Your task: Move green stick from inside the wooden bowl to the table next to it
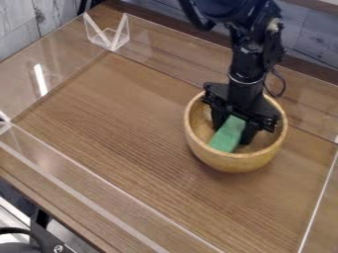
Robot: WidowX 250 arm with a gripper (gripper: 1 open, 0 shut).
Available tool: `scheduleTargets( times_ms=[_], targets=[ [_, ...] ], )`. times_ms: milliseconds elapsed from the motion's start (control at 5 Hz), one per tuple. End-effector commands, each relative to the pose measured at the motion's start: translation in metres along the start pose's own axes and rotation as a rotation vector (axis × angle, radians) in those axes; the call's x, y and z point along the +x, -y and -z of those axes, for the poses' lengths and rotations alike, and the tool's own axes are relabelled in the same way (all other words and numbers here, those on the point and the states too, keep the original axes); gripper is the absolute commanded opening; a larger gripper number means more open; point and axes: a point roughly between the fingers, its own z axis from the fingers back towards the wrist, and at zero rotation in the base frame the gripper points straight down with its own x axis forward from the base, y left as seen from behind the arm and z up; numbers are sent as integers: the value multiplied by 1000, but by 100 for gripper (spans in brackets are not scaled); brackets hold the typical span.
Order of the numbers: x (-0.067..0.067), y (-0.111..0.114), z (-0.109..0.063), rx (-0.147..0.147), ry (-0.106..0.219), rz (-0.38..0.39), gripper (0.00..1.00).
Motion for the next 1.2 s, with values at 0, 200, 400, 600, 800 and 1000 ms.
scheduleTargets(
  times_ms=[0,200,400,600,800,1000],
  targets=[
    [1,-8,-10,-4,11,-7,0],
    [1,-11,-13,-11,9,-14,0],
    [1,-12,-14,-17,8,-20,0],
    [1,-14,-15,-23,6,-26,0],
    [1,-15,-17,-30,5,-32,0],
    [1,-17,-18,-37,4,-37,0]
  ],
)
